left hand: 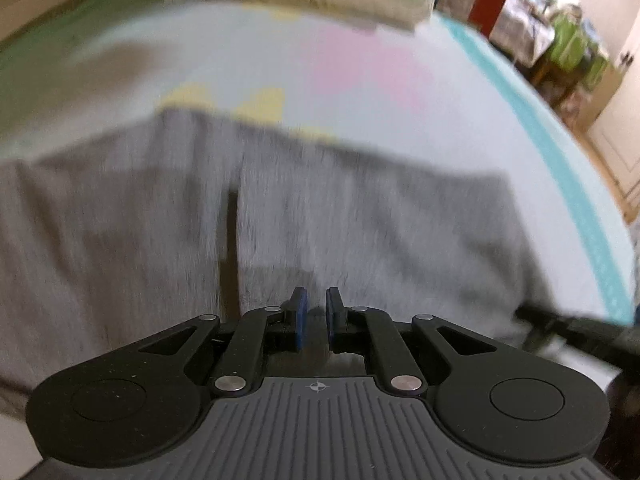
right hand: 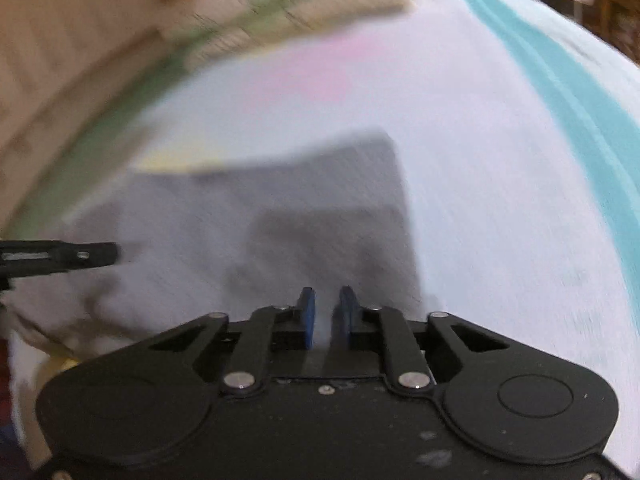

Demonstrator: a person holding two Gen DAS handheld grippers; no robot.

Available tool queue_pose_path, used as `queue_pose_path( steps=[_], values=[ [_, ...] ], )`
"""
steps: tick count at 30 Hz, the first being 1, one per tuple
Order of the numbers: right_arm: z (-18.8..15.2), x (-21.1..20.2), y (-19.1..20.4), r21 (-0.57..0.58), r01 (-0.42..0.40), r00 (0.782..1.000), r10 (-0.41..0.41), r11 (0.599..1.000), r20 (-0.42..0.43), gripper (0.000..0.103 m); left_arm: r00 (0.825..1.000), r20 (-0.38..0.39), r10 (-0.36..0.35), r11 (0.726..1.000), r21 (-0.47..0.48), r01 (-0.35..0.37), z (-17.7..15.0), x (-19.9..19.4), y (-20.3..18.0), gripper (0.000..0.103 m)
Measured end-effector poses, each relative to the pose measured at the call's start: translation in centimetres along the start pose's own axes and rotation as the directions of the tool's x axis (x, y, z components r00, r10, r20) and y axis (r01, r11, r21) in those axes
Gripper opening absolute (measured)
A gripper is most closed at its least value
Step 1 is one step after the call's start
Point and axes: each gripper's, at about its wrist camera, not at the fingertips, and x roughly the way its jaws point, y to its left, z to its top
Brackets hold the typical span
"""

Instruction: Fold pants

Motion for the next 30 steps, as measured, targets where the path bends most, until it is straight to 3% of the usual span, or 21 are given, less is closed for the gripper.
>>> queue_pose_path(
  steps=[3, 11, 14, 16, 19, 24, 27, 29, 30],
  values=[
    [-0.2, -1.0, -0.5, 0.043, -0.024, 1.000, 0.024, 0.999, 0.010, 0.005, 0.999, 0.037, -0.005, 1.000, 0.023, 0.004, -1.1, 0.0, 0.3, 0.010],
    [4.0, 0.4, 1.5, 0.019, -0.037, 0.992, 0.035, 0.999, 0.121, 0.012, 0.999, 0.053, 0.013, 0.999, 0.043, -0.015, -0.9, 0.2, -0.1, 0.010],
    [4.4, 2.5, 1.2, 0.057, -0.010, 0.996, 0.005, 0.998, 0.091, 0.012, 0.997, 0.072, 0.004, 0.999, 0.053, -0.007, -1.6, -0.1, 0.0, 0.010],
    [3.9, 4.2, 0.2, 0.095, 0.015, 0.999, -0.019, 0.995, 0.033, 0.007, 0.997, 0.080, -0.009, 0.999, 0.044, 0.005, -1.8, -0.1, 0.3, 0.010],
    [3.0, 4.0, -1.2, 0.140, -0.029, 0.997, 0.020, 0.990, 0.068, 0.000, 0.995, 0.091, -0.031, 0.999, 0.022, 0.029, -2.0, 0.0, 0.8, 0.010],
    [2.7, 4.0, -3.5, 0.246, -0.102, 0.994, 0.088, 0.964, 0.069, 0.000, 0.992, 0.114, -0.053, 0.999, 0.011, 0.052, -2.5, -0.4, 1.2, 0.010],
    [2.8, 3.7, -3.2, 0.186, -0.078, 0.995, 0.065, 0.980, 0.072, 0.000, 0.991, 0.107, -0.077, 0.996, -0.041, 0.082, -2.6, -1.1, 1.9, 0.010],
    [2.8, 3.6, -2.2, 0.125, -0.039, 0.997, 0.031, 0.991, 0.066, 0.000, 0.985, 0.110, -0.131, 0.988, -0.063, 0.138, -2.8, -1.8, 2.7, 0.011],
    [2.8, 3.7, -1.7, 0.091, -0.019, 0.998, 0.014, 0.996, 0.064, 0.000, 0.978, 0.114, -0.174, 0.980, -0.082, 0.184, -3.0, -2.2, 3.5, 0.016]
  ],
)
